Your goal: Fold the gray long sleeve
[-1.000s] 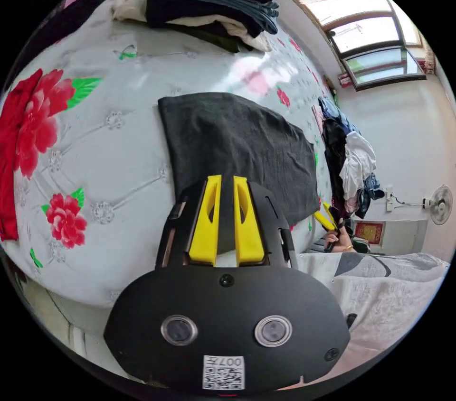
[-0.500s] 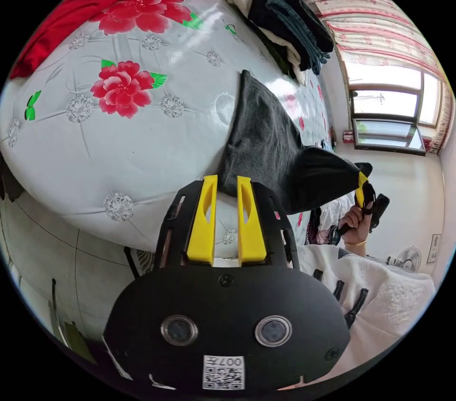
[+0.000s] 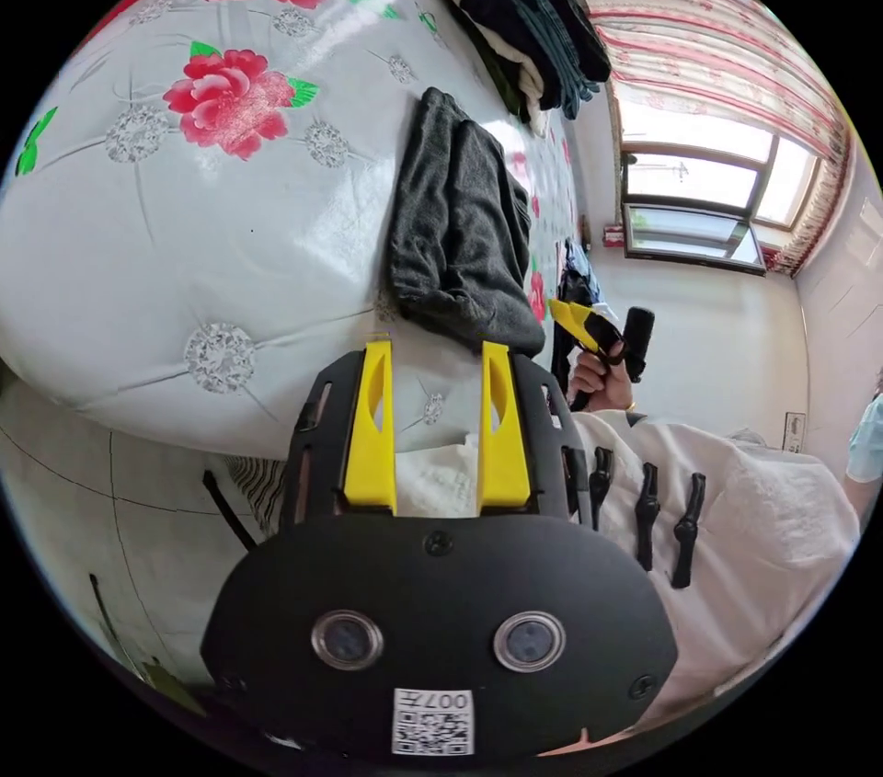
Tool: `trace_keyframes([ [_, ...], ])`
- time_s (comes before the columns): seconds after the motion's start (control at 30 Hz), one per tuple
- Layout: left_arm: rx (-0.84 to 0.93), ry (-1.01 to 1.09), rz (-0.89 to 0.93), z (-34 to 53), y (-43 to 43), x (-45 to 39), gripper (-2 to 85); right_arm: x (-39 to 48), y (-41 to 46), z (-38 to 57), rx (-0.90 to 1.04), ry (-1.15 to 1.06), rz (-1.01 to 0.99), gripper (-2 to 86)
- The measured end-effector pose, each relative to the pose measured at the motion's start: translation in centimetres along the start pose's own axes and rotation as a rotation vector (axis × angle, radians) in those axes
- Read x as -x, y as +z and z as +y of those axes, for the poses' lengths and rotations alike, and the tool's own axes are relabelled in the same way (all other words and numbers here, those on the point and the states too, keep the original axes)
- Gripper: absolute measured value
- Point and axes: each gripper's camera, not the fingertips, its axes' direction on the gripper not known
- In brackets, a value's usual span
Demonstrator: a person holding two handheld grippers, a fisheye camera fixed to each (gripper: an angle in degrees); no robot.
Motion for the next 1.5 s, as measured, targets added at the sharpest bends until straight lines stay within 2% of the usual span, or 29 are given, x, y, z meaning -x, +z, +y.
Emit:
trace_keyframes([
  [0.13, 0.060, 0.012, 0.037, -1.2, 0.8, 0.1, 14.2, -8.1, -1.4, 2.5, -0.068, 0.308, -0.160, 10.2],
  [0.3, 0.147, 0.036, 0.092, -4.5, 3.3, -0.4, 13.6, -10.8, 2.3, 0.8, 0.070, 0.374, -0.216, 10.3],
  [0.4, 0.216, 0.042, -0.008, -5.3, 4.4, -0.5, 6.9, -11.9, 2.5, 0.5, 0.110, 0.409, -0.259, 8.9],
  [0.5, 0.209, 0.005, 0.047, -5.6, 3.9, -0.6, 5.3, -11.7, 1.7, 0.4, 0.105, 0.423, -0.351, 7.4],
  [0.57, 0.153, 0.084, 0.087, -7.0, 2.1, -2.9, 4.8, -10.7, 1.1, -0.5, 0.060, 0.419, -0.445, 6.5],
  [0.7, 0.063, 0.236, 0.086, -12.5, -2.5, -7.6, 4.5, -4.9, 0.3, -7.5, -0.024, 0.261, -0.549, 5.0],
  [0.87, -0.103, 0.396, 0.126, -20.9, -14.2, -12.3, 4.3, 5.4, 1.8, -17.1, -0.129, 0.003, -0.607, 4.5],
  [1.0, -0.252, 0.488, 0.013, -19.5, -23.4, -12.8, 4.3, 16.0, 8.4, -21.0, -0.094, -0.200, -0.602, 4.5],
  [1.1, -0.291, 0.407, -0.103, -17.0, -26.0, -9.4, 4.5, 20.8, 17.0, -20.9, -0.018, -0.223, -0.618, 4.6],
  [1.17, -0.313, 0.247, -0.258, -13.8, -26.1, -3.3, 5.0, 22.6, 23.0, -19.9, 0.053, -0.221, -0.553, 4.7],
  [1.23, -0.320, 0.077, -0.375, -10.8, -24.8, 2.4, 5.4, 23.6, 30.9, -18.2, 0.238, -0.226, -0.401, 5.0],
  [1.37, -0.338, -0.188, -0.514, -1.8, -17.8, 13.3, 5.9, 22.4, 36.1, -14.3, 0.399, -0.339, -0.172, 4.8],
  [1.47, -0.333, -0.217, -0.696, 3.1, -10.5, 14.6, 6.5, 19.7, 35.8, -10.7, 0.458, -0.479, 0.162, 4.3],
  [1.5, -0.333, -0.211, -0.737, 3.7, -8.9, 14.3, 6.5, 18.3, 35.4, -8.7, 0.491, -0.533, 0.341, 3.9],
])
